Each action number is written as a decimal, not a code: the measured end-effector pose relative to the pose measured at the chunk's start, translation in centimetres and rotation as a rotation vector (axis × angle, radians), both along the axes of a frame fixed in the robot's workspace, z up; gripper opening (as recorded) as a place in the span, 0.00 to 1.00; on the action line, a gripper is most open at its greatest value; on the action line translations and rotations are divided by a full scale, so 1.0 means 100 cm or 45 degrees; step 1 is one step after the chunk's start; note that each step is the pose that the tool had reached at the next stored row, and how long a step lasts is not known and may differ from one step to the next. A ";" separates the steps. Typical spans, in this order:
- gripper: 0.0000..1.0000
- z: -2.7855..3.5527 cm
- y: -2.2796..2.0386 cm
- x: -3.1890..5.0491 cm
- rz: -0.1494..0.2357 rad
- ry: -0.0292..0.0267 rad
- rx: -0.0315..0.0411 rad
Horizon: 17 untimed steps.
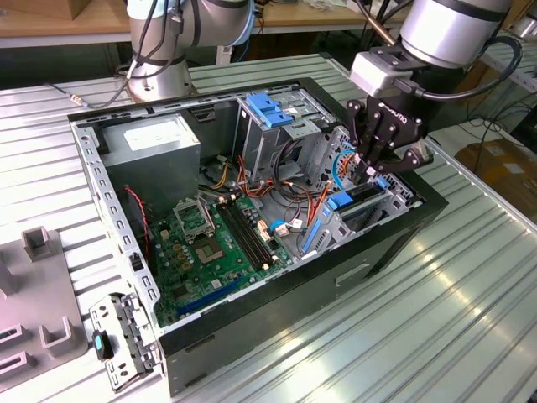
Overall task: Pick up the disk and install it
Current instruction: 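Insert the first disk wire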
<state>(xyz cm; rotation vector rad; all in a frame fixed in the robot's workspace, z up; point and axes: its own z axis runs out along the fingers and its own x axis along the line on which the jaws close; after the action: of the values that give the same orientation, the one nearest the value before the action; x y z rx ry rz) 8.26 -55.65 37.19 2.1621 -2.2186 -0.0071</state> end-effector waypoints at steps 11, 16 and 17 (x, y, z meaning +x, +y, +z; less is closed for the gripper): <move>0.11 0.0000 -0.0074 0.0151 0.087 0.0007 -0.0003; 0.11 -0.0003 -0.0074 0.0272 0.135 0.0008 -0.0001; 0.11 -0.0003 -0.0074 0.0328 0.144 0.0006 0.0000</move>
<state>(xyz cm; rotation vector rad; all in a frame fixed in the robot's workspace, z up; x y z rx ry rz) 11.55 -56.39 37.16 2.2835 -2.0926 -0.0038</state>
